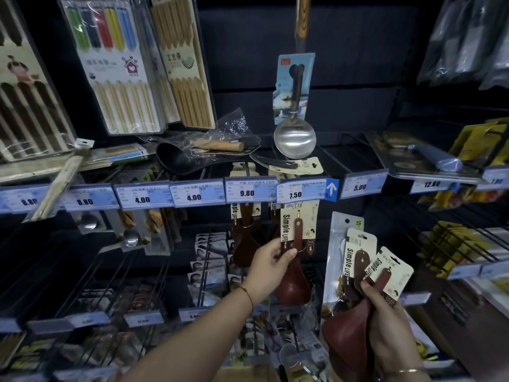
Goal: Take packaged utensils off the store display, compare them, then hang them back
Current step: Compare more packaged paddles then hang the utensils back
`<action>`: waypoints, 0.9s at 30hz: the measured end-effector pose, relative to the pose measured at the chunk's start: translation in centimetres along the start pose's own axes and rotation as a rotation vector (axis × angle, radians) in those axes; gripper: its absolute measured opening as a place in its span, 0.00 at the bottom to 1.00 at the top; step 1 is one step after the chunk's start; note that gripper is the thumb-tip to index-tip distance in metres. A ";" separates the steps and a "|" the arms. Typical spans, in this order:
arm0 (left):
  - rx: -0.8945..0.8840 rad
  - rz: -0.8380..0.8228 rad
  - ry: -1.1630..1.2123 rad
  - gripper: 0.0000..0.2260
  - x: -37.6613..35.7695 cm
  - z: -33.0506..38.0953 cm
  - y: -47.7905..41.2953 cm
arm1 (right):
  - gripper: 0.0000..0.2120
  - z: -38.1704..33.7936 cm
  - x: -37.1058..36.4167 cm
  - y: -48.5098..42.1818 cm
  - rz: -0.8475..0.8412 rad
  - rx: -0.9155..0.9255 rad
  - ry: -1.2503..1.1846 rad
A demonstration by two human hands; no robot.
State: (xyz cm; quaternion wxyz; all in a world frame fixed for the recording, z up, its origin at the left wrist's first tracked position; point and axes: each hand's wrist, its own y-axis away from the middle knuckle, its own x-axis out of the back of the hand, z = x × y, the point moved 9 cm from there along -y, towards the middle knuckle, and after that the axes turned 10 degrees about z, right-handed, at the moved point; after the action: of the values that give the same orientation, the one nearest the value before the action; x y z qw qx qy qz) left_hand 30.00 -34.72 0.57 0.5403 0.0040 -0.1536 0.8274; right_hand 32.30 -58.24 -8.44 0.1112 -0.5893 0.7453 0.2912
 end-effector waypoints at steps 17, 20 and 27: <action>0.128 0.070 -0.049 0.05 0.7 -1.5 -4.3 | 0.16 -0.3 -0.9 0.9 -0.048 0.015 0.006; 0.241 0.111 -0.023 0.08 0.4 -2.7 -6.0 | 0.18 -0.7 -1.7 1.0 -0.077 0.017 0.006; 0.249 0.224 -0.038 0.17 0.9 -2.9 -7.8 | 0.17 -2.1 -3.1 0.7 -0.119 0.062 -0.010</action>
State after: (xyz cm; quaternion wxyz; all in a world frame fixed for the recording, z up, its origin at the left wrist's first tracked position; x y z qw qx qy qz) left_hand 37.07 -30.28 -0.12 0.4372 0.0692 -0.0596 0.8947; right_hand 32.87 -56.80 -4.99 0.1499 -0.6273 0.7172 0.2639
